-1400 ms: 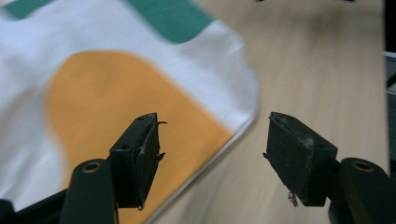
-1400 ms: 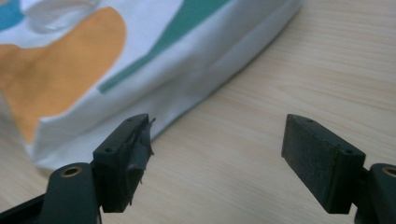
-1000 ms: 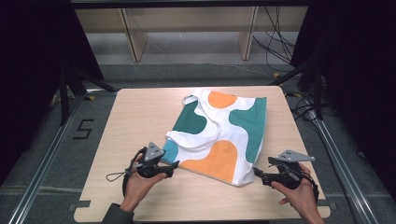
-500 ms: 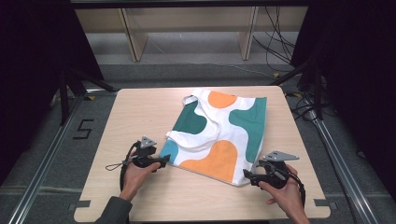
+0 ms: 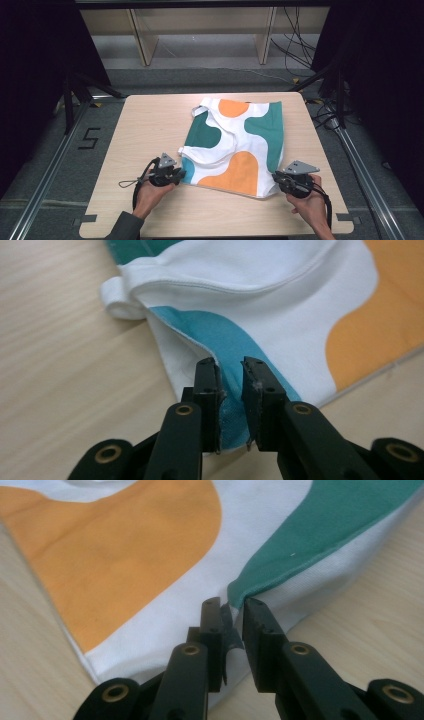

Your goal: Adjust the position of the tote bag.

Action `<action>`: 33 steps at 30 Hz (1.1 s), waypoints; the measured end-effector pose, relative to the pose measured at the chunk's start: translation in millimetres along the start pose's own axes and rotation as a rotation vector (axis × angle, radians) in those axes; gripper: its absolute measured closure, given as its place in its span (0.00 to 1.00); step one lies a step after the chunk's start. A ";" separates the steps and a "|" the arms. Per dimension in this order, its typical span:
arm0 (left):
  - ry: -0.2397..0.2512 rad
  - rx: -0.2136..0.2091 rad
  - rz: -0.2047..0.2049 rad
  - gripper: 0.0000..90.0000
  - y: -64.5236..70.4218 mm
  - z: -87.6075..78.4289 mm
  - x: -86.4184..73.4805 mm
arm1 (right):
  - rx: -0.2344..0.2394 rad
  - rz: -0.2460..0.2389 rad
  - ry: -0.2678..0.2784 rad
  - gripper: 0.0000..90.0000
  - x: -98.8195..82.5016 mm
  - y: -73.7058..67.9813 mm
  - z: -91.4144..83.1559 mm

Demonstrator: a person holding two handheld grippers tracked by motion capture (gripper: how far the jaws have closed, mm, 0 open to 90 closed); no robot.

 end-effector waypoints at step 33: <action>0.133 -0.293 0.147 0.84 211.5 23.6 39.4 | -0.135 0.095 0.106 0.64 22.8 105.6 -16.0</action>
Point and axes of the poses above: each handheld gripper's, and its own axes: z roughly forward along the jaws, x roughly out of its top, y roughly to its right, the point moved 8 cm from there along z, roughly forward along the jaws, and after that the axes turned 11 degrees about x, right-handed, at the moved point
